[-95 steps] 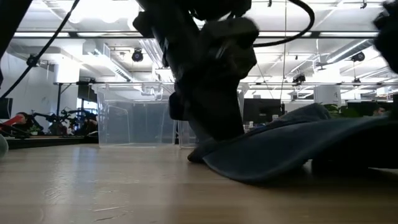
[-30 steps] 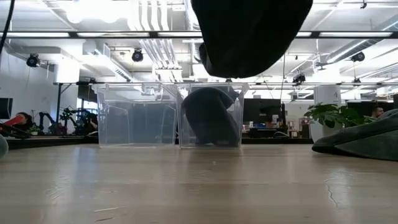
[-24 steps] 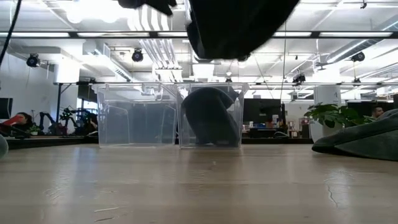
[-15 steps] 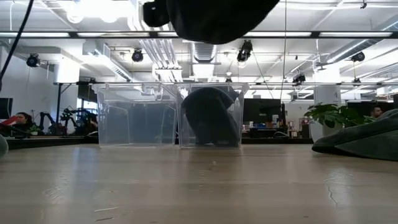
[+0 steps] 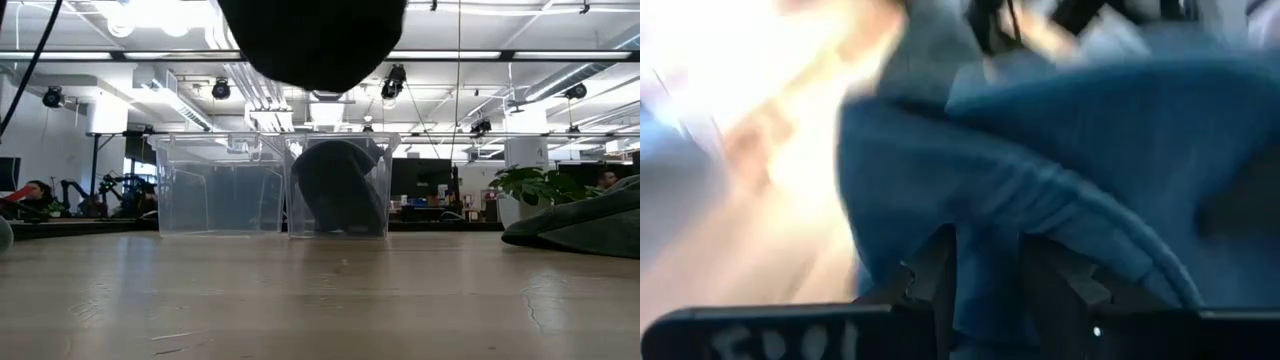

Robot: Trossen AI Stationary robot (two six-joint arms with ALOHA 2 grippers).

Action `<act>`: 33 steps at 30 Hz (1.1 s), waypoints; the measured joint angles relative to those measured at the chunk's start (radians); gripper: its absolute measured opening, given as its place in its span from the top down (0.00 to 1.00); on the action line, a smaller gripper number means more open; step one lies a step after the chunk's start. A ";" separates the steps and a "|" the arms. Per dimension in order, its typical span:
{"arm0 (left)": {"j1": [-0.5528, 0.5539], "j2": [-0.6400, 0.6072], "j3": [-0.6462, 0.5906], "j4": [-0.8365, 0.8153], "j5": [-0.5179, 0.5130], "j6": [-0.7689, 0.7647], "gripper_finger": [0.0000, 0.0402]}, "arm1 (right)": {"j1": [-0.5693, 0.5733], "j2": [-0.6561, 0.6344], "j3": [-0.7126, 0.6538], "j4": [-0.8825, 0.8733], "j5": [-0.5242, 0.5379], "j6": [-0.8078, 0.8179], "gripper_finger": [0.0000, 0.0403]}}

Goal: Pick & Place hat
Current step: Put the blue cap into the right transparent bin

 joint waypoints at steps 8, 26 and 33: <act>0.002 0.019 0.000 0.043 -0.058 0.123 0.74 | -0.038 0.000 -0.002 0.109 0.000 -0.123 0.97; 0.004 -0.172 0.052 -0.298 -0.219 0.486 0.74 | -0.042 -0.008 -0.015 0.065 0.029 -0.018 0.97; 0.005 -0.153 -0.001 -0.299 -0.141 0.385 0.74 | -0.080 -0.021 -0.015 0.060 0.029 -0.100 0.97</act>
